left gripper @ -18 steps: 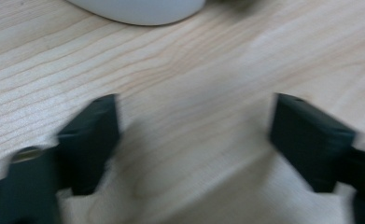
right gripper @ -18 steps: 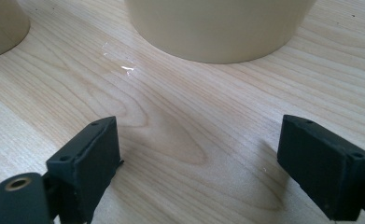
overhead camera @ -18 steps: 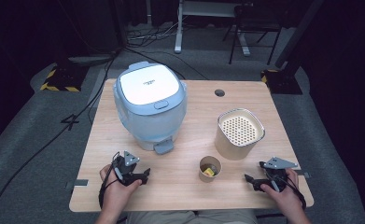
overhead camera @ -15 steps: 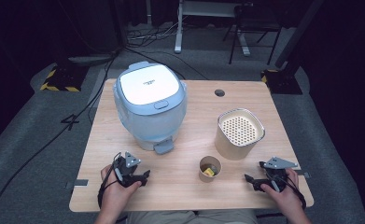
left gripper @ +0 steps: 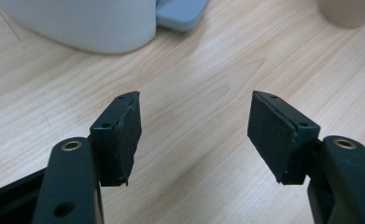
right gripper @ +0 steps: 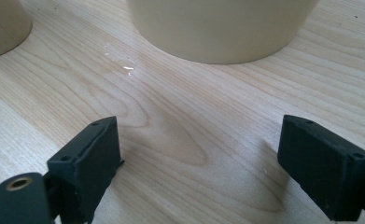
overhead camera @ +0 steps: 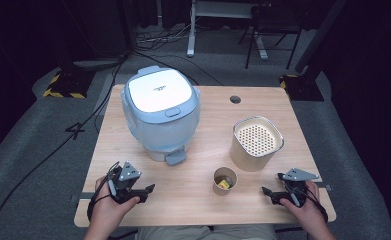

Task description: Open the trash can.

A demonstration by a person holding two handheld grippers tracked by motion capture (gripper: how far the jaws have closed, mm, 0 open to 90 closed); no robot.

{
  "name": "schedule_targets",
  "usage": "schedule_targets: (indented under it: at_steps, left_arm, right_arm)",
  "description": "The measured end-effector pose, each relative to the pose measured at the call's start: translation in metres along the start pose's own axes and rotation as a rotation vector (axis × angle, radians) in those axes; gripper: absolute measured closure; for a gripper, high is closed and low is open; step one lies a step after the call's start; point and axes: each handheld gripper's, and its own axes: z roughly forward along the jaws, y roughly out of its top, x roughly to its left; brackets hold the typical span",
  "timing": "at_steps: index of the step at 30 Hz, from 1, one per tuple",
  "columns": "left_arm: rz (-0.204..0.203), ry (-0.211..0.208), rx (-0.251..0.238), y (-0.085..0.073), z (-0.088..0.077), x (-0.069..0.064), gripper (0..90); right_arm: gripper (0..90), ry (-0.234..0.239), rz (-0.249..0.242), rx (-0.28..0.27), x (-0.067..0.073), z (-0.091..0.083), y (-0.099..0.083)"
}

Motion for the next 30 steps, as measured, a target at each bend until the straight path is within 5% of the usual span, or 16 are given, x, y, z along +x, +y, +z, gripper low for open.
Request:
schedule_targets:
  at_steps: [9,14,21,27,30]
  left_arm:
    - [0.042,-0.034,-0.098,0.014,-0.020,-0.003,42.6]
    - [0.126,-0.086,-0.152,0.028,-0.031,0.003,46.8]
    - [0.147,-0.152,-0.225,0.048,-0.045,0.012,50.4]
    - [0.167,-0.207,-0.211,0.060,-0.052,0.011,48.5]
    - [0.168,-0.252,-0.249,0.067,-0.054,0.013,50.3]
  right_arm:
    - [12.9,0.002,0.000,0.000,0.000,0.000,0.000]
    - [12.2,0.012,-0.008,0.003,-0.001,0.002,0.002]
    - [12.2,0.012,-0.009,0.002,-0.001,0.002,0.002]
    - [12.2,0.012,-0.008,0.002,-0.001,0.002,0.002]
    - [12.1,0.012,-0.009,0.002,-0.001,0.002,0.002]
